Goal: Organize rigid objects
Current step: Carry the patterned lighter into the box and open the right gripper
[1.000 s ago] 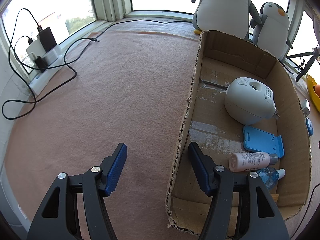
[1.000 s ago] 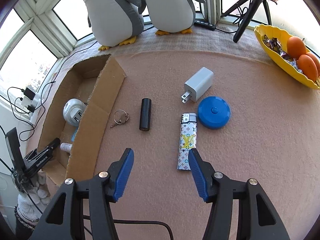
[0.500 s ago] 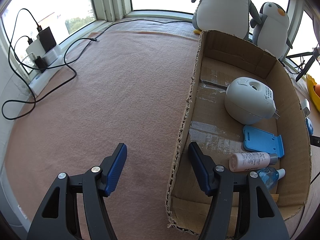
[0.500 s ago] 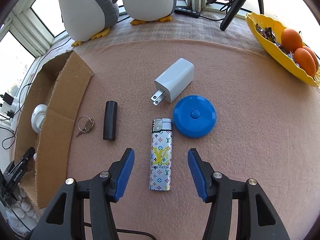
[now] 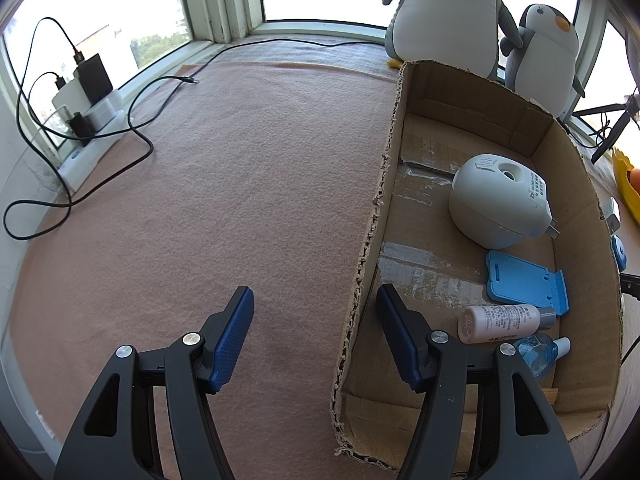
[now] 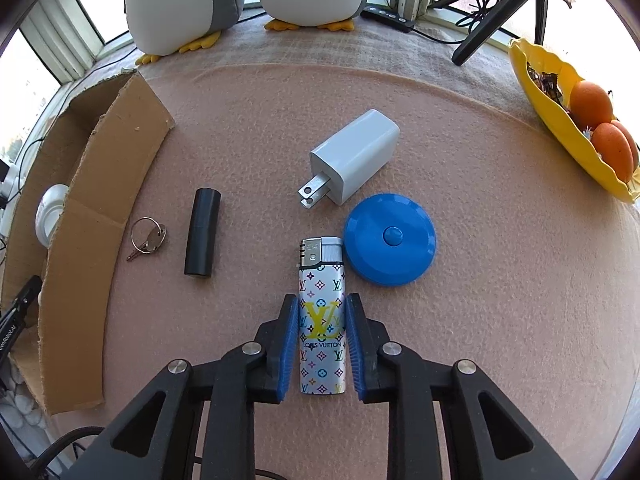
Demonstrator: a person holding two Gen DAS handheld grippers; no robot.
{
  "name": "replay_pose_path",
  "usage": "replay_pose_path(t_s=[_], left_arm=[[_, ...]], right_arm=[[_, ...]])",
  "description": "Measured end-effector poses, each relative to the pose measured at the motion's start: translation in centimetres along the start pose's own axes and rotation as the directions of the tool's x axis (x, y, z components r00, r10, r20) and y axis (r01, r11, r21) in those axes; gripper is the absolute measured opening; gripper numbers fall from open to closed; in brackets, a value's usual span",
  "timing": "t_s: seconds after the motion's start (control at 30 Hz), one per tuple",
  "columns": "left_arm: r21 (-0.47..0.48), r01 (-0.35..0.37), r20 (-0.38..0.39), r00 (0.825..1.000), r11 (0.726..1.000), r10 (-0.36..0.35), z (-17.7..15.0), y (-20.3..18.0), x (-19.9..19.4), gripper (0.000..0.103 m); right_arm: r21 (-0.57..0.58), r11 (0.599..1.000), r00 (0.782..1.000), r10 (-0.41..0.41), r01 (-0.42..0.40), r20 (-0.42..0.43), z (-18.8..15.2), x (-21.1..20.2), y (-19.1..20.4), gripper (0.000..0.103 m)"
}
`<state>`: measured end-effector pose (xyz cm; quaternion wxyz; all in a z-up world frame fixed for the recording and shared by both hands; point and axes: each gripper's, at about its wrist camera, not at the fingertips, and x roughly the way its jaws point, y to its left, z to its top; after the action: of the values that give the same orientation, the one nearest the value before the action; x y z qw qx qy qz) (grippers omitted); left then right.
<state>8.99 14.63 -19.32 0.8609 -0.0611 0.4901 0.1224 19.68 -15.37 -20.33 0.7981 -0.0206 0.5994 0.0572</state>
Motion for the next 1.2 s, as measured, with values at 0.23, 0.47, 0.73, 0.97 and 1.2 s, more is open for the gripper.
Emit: replay_pose_path(t_s=[0.23,0.47,0.73,0.97,1.2], left_arm=[[-0.001,0.0,0.0,1.0,1.0,0.0,0.0,0.0,0.0,0.064],[-0.001,0.0,0.0,1.0,1.0,0.0,0.0,0.0,0.0,0.064],[-0.001,0.0,0.0,1.0,1.0,0.0,0.0,0.0,0.0,0.064],[0.001,0.0,0.0,1.0,1.0,0.0,0.0,0.0,0.0,0.064],[0.001,0.0,0.0,1.0,1.0,0.0,0.0,0.0,0.0,0.064]], right_arm=[[-0.003,1.0,1.0,0.012,-0.012,0.014,-0.3,-0.1,0.0,0.021],[-0.005,0.999,0.999,0.036,-0.036,0.04,-0.5,-1.1,0.3,0.021],[-0.058,0.996,0.994,0.073,-0.068,0.084,-0.2,-3.1,2.1,0.021],[-0.164,0.979,0.981,0.146,-0.124,0.128,-0.1,-5.7,4.9,0.021],[-0.311,0.937,0.966,0.213,-0.159,0.149,-0.1,-7.6,9.3,0.021]])
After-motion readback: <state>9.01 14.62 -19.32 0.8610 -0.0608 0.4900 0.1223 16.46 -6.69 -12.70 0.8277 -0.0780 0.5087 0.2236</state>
